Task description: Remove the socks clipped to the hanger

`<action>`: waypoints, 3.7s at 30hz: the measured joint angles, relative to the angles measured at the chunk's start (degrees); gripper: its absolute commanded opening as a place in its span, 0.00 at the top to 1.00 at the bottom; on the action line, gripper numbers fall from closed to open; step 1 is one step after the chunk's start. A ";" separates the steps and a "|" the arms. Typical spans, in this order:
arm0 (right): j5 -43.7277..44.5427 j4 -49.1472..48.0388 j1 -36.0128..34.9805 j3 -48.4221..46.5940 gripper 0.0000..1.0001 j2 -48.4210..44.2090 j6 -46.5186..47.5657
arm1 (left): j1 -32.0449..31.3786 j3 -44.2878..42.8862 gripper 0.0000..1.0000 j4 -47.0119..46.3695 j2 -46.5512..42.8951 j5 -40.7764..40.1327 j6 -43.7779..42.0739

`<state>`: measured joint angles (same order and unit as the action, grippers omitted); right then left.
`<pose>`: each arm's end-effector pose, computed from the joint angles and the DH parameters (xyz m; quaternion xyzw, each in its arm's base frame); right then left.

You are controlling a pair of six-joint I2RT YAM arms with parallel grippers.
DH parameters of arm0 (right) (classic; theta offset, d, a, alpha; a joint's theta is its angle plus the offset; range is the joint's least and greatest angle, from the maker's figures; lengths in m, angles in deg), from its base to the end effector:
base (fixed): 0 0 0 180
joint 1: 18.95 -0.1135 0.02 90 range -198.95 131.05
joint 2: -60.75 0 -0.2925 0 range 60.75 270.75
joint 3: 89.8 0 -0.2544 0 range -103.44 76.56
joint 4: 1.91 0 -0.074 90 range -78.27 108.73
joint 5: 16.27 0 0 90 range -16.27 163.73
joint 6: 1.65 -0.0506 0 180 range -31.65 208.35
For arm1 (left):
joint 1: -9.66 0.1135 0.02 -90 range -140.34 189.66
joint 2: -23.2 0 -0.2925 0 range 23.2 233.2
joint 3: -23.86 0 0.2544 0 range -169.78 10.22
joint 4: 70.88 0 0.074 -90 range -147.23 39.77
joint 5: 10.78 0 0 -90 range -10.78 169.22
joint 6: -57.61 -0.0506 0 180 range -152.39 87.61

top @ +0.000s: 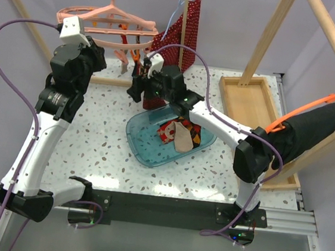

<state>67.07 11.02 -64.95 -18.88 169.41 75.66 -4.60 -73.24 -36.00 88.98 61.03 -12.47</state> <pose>0.3357 0.3560 0.3656 -0.2580 0.7355 0.3457 0.5224 0.2357 -0.0436 0.5049 -0.1436 0.7133 -0.0886 0.6802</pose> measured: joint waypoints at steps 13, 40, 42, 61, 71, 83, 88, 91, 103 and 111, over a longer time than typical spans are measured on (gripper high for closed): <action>2.43 -0.24 -1.99 0.74 0.35 0.61 -0.26 | 0.00 -0.07 0.87 0.76 0.00 2.03 0.44; 7.28 6.29 -6.84 2.67 1.00 -6.45 0.07 | 0.02 9.49 0.44 1.14 -6.10 11.87 2.60; 7.28 7.32 -7.28 2.67 1.00 -7.08 -0.13 | 0.02 11.56 0.43 1.16 -8.20 14.12 3.04; 5.77 7.39 -6.60 8.33 0.96 -13.07 -2.05 | -5.16 17.16 0.40 -8.31 -6.08 22.88 18.45; 5.86 6.99 -6.60 10.99 0.80 -14.25 -3.48 | -10.58 14.80 0.33 -10.40 -3.13 12.72 16.41; 6.14 6.34 -6.60 15.96 0.55 -20.02 -4.17 | -15.28 13.88 0.34 -13.25 3.02 -2.29 16.33; 5.68 5.14 -6.60 17.49 0.26 -19.82 -3.43 | -15.45 12.90 0.35 -13.35 3.56 -4.35 15.91; 5.70 1.90 -6.60 18.47 0.19 -18.88 -2.49 | -15.45 12.79 0.35 -13.25 2.99 -4.46 15.37; 11.06 -8.35 -6.60 12.81 0.34 -1.25 0.31 | -15.45 12.79 0.34 -13.05 -2.60 -4.26 13.46; 19.91 -12.87 -6.60 10.78 0.46 2.82 -0.11 | -15.45 12.79 0.34 -12.50 -4.33 -4.15 13.49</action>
<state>86.99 -1.86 -71.55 -8.10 172.23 75.55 -20.05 -60.46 -48.50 84.65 56.88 1.02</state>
